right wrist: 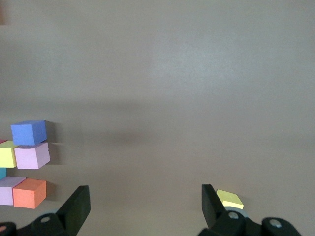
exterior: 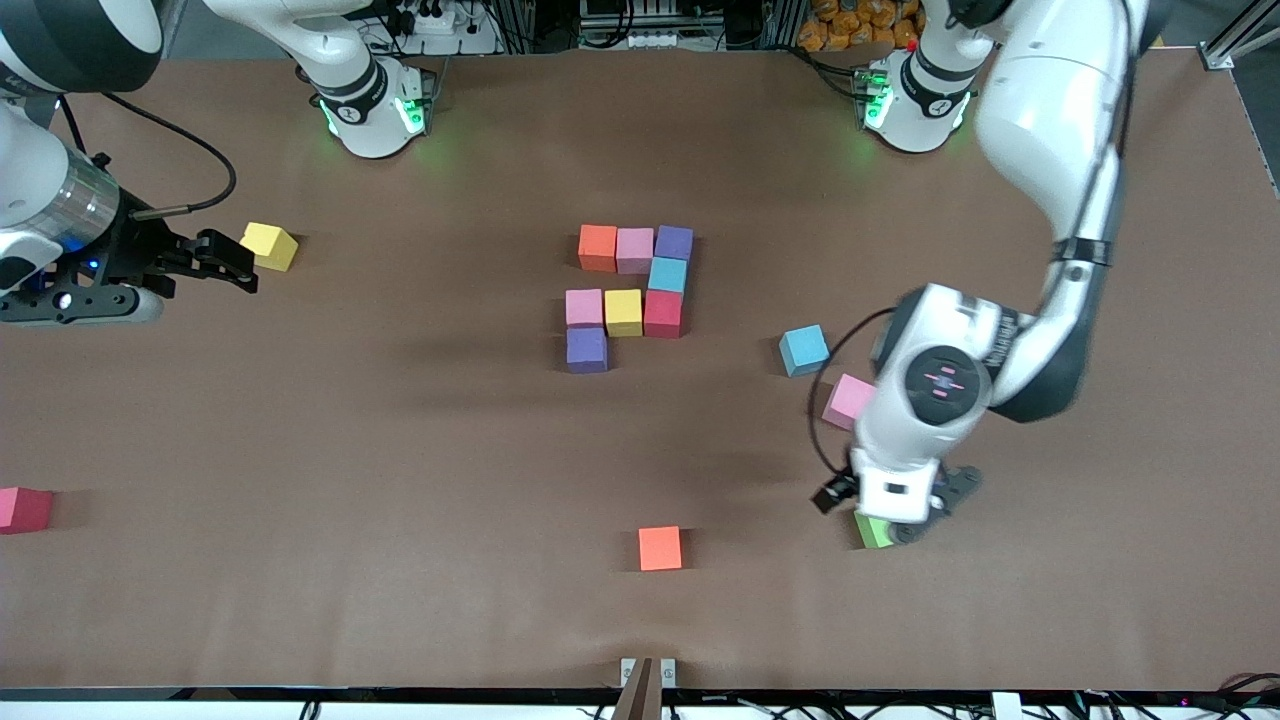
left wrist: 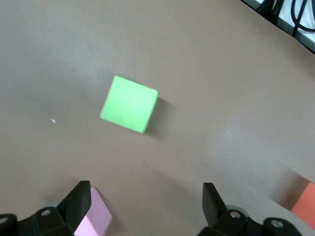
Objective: Form number 2 with 11 blocks
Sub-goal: 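Move the left gripper to the green cube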
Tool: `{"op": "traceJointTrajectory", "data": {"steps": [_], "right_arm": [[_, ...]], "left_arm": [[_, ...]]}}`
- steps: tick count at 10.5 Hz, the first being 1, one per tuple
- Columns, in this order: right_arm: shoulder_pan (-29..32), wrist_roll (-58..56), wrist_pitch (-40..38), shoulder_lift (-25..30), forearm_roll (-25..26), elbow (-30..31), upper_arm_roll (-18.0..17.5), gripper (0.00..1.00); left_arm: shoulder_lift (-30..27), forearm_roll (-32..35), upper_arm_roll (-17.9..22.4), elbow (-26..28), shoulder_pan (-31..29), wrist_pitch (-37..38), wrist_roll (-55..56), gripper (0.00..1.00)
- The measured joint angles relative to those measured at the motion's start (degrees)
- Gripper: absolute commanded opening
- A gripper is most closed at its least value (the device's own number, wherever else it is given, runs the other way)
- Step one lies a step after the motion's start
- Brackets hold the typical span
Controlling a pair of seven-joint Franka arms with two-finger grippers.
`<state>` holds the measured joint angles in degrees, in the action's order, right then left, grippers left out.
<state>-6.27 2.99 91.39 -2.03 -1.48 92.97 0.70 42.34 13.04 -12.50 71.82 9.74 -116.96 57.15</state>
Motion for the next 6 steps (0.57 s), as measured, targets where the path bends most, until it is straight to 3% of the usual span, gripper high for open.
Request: {"op": "traceJointTrajectory", "data": {"steps": [6], "right_arm": [[0.00, -0.02, 0.20, -0.18, 0.01, 0.69, -0.10, 1.00]], "left_arm": [[3.70, -2.57, -0.12, 1.62, -2.84, -3.93, -17.77, 1.00]]}}
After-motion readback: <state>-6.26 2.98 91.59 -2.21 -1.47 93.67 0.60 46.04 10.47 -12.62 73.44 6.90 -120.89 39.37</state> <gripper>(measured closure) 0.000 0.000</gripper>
